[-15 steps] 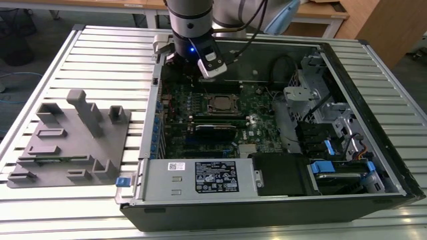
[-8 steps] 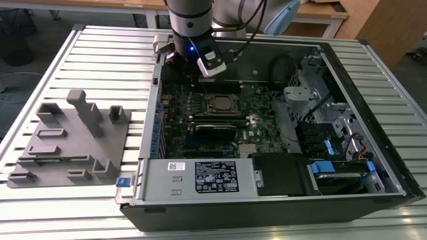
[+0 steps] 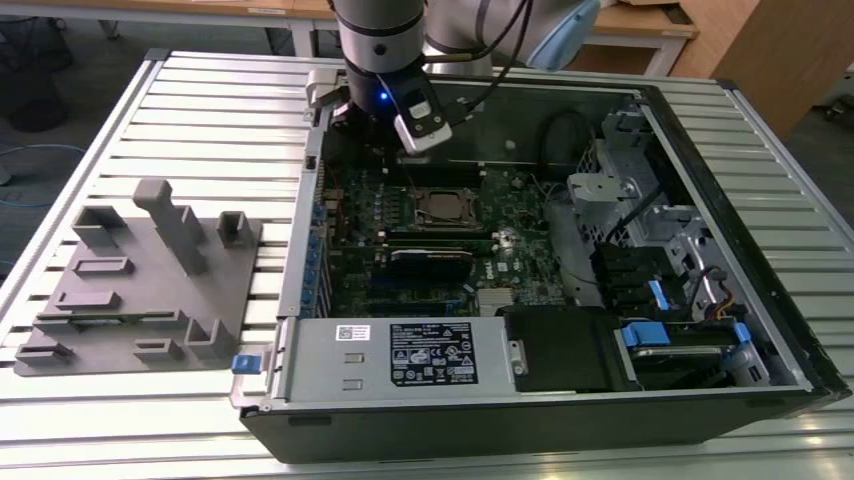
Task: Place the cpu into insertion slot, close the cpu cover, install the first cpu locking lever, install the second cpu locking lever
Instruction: 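Install the first cpu locking lever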
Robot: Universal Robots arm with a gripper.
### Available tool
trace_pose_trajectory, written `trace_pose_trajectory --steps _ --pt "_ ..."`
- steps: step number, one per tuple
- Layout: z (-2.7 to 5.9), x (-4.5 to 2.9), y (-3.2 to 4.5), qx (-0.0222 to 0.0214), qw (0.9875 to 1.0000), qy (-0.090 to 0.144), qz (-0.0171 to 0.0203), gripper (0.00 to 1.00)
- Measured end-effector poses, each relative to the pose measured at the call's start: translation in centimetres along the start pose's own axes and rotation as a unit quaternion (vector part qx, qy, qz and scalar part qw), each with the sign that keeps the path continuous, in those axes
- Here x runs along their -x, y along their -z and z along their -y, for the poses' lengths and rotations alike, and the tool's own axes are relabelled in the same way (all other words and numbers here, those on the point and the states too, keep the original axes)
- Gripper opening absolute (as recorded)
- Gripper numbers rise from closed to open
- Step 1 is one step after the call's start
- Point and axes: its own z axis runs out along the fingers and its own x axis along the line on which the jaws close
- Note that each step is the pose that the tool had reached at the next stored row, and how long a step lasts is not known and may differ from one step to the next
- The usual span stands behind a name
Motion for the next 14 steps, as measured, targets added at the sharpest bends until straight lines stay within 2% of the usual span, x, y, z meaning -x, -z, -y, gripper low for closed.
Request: trace_pose_trajectory --steps 8,14 --pt "-0.28 -0.07 -0.20 0.0023 1.0000 0.000 -0.0001 0.11" --pt "-0.46 -0.12 -0.33 0.0056 1.0000 0.000 -0.0002 0.11"
